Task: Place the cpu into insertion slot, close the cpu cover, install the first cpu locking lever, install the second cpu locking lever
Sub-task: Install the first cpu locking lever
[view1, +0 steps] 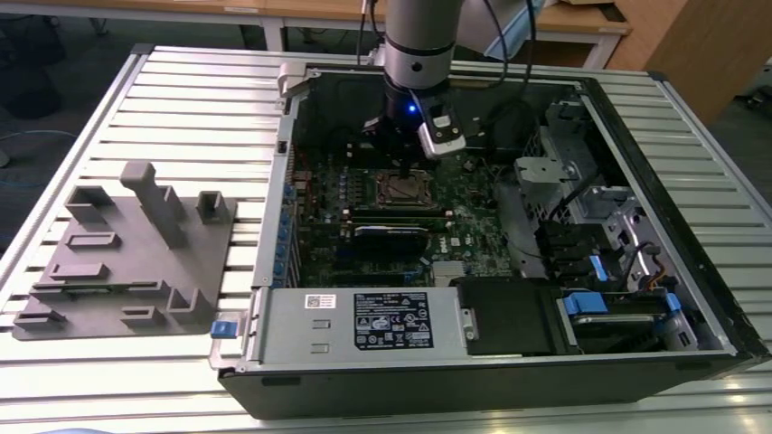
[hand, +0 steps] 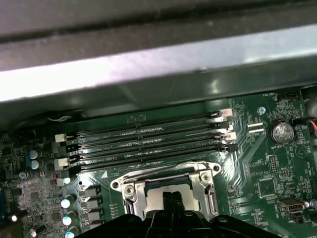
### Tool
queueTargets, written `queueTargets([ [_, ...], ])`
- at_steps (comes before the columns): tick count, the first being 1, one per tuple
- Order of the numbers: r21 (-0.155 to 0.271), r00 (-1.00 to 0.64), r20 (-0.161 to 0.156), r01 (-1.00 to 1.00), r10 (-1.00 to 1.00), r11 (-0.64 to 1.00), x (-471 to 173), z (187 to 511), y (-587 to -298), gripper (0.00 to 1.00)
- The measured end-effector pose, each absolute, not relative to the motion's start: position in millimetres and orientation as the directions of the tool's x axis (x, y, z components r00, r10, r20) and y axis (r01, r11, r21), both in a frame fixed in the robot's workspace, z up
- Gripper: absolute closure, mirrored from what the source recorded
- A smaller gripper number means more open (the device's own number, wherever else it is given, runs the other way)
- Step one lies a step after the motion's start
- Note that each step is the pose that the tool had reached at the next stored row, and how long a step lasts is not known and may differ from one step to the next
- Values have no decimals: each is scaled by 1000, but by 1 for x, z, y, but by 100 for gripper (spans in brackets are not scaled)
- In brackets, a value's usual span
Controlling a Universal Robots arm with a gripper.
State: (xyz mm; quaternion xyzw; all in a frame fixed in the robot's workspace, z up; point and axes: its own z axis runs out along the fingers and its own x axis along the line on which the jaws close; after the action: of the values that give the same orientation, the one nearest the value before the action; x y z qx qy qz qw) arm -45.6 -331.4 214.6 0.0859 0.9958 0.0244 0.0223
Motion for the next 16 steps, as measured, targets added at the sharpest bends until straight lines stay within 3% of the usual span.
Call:
queueTargets([
  [16,52,-984,-36,170,172,984,-45,221,-342,89],
])
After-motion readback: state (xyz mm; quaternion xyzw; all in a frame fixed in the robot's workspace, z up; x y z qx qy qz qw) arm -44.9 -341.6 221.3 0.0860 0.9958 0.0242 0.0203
